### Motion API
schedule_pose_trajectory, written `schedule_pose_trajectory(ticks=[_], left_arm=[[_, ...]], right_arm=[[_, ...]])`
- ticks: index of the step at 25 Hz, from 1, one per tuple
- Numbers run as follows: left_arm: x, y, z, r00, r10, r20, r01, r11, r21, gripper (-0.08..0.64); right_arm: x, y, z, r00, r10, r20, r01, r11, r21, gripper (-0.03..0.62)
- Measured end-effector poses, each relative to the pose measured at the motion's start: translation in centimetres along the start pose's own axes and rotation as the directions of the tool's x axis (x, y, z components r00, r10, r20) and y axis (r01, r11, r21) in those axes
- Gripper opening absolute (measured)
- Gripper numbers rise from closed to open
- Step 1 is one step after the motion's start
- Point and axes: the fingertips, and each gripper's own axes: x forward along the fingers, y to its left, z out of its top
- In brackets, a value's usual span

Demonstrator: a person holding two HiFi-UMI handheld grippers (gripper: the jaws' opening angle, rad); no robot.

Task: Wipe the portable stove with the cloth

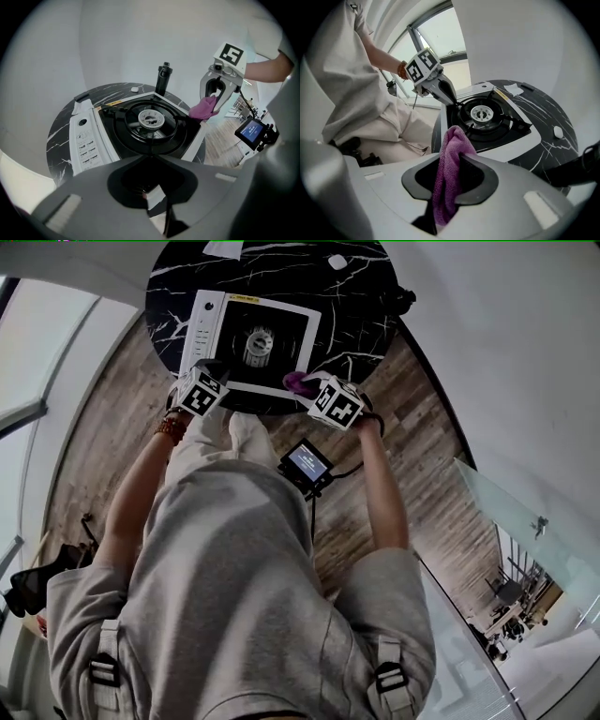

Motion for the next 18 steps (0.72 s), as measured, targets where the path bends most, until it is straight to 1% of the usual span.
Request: schedule_pose_trajectory(ticks=[1, 2, 3, 5, 6, 8, 10, 12, 15, 18], left_arm=[[0.0, 0.1, 0.0, 1.0, -0.001, 0.004, 0.001, 1.0, -0.004, 0.034], [0.0, 0.1, 0.1, 1.0, -0.003, 0.009, 0.003, 1.0, -0.007, 0.032], [0.0, 0.1, 0.1, 1.0, -0.004, 0.013, 0.004, 1.0, -0.01, 0.032], [0.0, 0.1, 0.2, 1.0, -0.005, 0.017, 0.005, 1.0, -0.014, 0.031], [-0.1, 0.1, 0.1, 1.0, -0.005, 0.017, 0.005, 1.0, -0.014, 0.029], [-0.2, 0.2, 0.0, 1.0, -0.005, 0.014, 0.006, 1.0, -0.014, 0.029], [-0.2, 0.2, -0.1, 1.0, -0.006, 0.012, 0.006, 1.0, -0.016, 0.028], [-0.1, 0.2, 0.1, 1.0, -0.006, 0.019, 0.006, 1.0, -0.022, 0.026], [0.0, 0.2, 0.3, 0.999, -0.01, 0.032, 0.011, 0.999, -0.031, 0.026], [-0.1, 0.1, 0.1, 1.0, -0.016, 0.027, 0.017, 1.0, -0.021, 0.025]], right_arm=[[-0.7, -0.4, 0.4, 1.0, 0.007, 0.006, -0.007, 1.0, -0.009, 0.097], [-1.4, -1.1, 0.9, 1.0, -0.003, 0.016, 0.004, 1.0, -0.015, 0.098], [-2.0, -2.2, 1.6, 0.999, -0.032, 0.031, 0.033, 0.999, -0.022, 0.098], [-3.1, -5.0, 3.3, 0.99, -0.128, 0.058, 0.131, 0.99, -0.049, 0.098], [-3.4, -6.3, 4.2, 0.98, -0.187, 0.063, 0.192, 0.979, -0.073, 0.098], [-3.3, -8.8, 5.3, 0.953, -0.297, 0.057, 0.302, 0.944, -0.132, 0.098], [-2.6, -10.6, 5.6, 0.929, -0.368, 0.037, 0.368, 0.912, -0.179, 0.098], [-1.7, -12.1, 5.6, 0.917, -0.398, 0.014, 0.393, 0.9, -0.186, 0.098], [-0.4, -13.1, 5.6, 0.915, -0.402, -0.016, 0.394, 0.903, -0.173, 0.098], [0.7, -13.0, 5.5, 0.915, -0.399, -0.051, 0.381, 0.901, -0.207, 0.098]])
